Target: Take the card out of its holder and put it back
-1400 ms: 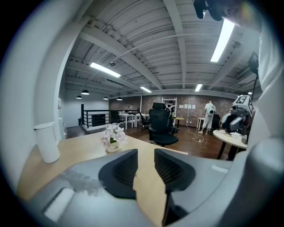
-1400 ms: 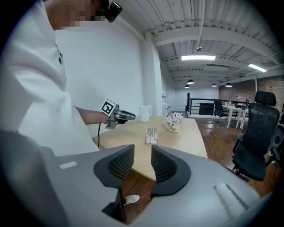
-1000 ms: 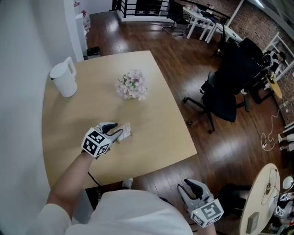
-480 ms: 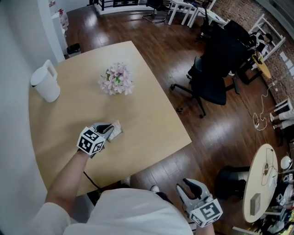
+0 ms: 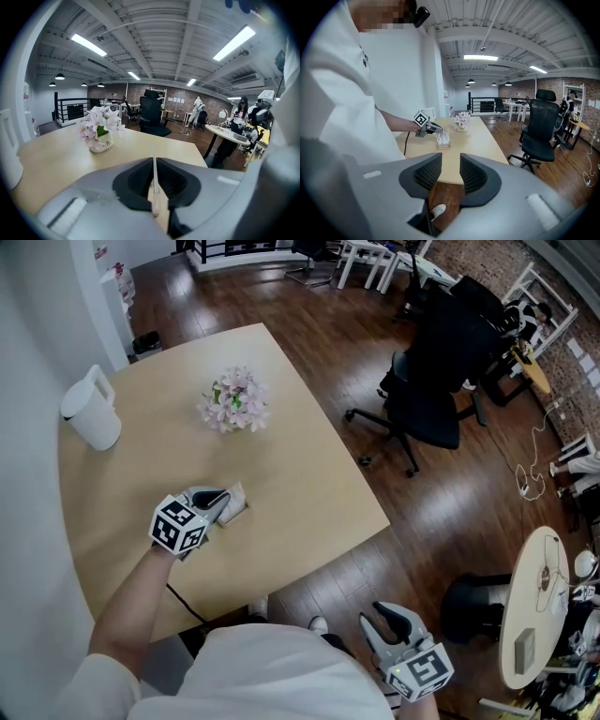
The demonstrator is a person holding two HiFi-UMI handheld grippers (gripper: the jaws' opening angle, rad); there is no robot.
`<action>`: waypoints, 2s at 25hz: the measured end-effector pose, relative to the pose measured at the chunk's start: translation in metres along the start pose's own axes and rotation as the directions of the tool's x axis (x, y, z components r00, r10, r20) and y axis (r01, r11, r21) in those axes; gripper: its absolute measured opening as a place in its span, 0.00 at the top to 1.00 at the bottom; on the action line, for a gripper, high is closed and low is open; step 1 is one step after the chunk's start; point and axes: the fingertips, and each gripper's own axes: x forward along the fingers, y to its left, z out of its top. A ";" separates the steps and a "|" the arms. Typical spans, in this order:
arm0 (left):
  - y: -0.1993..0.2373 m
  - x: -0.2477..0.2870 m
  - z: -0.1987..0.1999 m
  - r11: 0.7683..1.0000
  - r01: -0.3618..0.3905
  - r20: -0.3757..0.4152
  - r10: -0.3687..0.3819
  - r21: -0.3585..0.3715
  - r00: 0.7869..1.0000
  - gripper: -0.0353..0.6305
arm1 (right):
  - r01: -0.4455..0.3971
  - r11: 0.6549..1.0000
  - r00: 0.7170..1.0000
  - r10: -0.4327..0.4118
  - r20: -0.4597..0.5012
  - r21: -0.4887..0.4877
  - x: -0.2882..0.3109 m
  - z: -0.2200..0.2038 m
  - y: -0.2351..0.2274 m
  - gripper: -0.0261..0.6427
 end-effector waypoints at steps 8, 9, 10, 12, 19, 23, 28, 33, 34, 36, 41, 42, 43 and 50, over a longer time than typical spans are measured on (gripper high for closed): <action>-0.004 -0.032 0.034 0.997 -0.057 0.065 0.054 0.048 0.996 0.92 | -0.038 0.999 0.999 0.039 0.024 -0.019 -0.001 -0.002 -0.001 0.77; -0.005 -0.037 0.038 0.996 -0.069 0.074 0.066 0.051 0.995 0.92 | -0.047 0.999 0.998 0.048 0.027 -0.023 -0.002 -0.003 -0.003 0.77; -0.007 -0.042 0.042 0.995 -0.082 0.083 0.078 0.052 0.994 0.92 | -0.058 0.998 0.998 0.059 0.031 -0.028 -0.002 -0.004 -0.004 0.77; -0.014 -0.052 0.048 0.993 -0.107 0.096 0.102 0.049 0.990 0.92 | -0.085 0.996 0.996 0.087 0.034 -0.039 -0.004 -0.005 -0.007 0.77; -0.054 -0.095 0.056 0.979 -0.202 0.130 0.200 -0.001 0.971 0.92 | -0.198 0.975 0.979 0.201 0.022 -0.098 -0.013 -0.009 -0.022 0.77; -0.082 -0.127 0.050 0.961 -0.271 0.152 0.275 -0.049 0.949 0.92 | -0.263 0.956 0.964 0.267 0.014 -0.133 -0.018 -0.015 -0.029 0.77; -0.125 -0.167 0.030 0.923 -0.366 0.160 0.382 -0.122 0.910 0.92 | -0.353 0.918 0.934 0.358 0.000 -0.182 -0.028 -0.022 -0.034 0.78; -0.171 -0.200 0.004 0.876 -0.441 0.152 0.471 -0.194 0.869 0.92 | -0.434 0.872 0.897 0.441 -0.023 -0.226 -0.037 -0.032 -0.032 0.77; -0.180 -0.205 -0.001 0.867 -0.454 0.147 0.486 -0.205 0.861 0.92 | -0.451 0.861 0.889 0.458 -0.029 -0.235 -0.039 -0.034 -0.030 0.77; -0.199 -0.214 -0.012 0.847 -0.480 0.136 0.516 -0.227 0.846 0.92 | -0.483 0.838 0.871 0.490 -0.041 -0.255 -0.043 -0.038 -0.028 0.78; -0.237 -0.224 -0.038 0.812 -0.525 0.098 0.562 -0.255 0.821 0.92 | -0.534 0.797 0.840 0.538 -0.072 -0.282 -0.054 -0.053 -0.025 0.78; -0.243 -0.225 -0.042 0.809 -0.527 0.093 0.564 -0.260 0.820 0.92 | -0.539 0.793 0.837 0.542 -0.076 -0.284 -0.057 -0.055 -0.025 0.78; -0.248 -0.225 -0.043 0.808 -0.527 0.089 0.564 -0.264 0.821 0.92 | -0.542 0.790 0.835 0.546 -0.076 -0.286 -0.060 -0.056 -0.025 0.78; -0.244 -0.217 -0.021 0.842 -0.482 0.112 0.517 -0.241 0.848 0.92 | -0.508 0.818 0.855 0.518 -0.039 -0.270 -0.075 -0.054 -0.035 0.78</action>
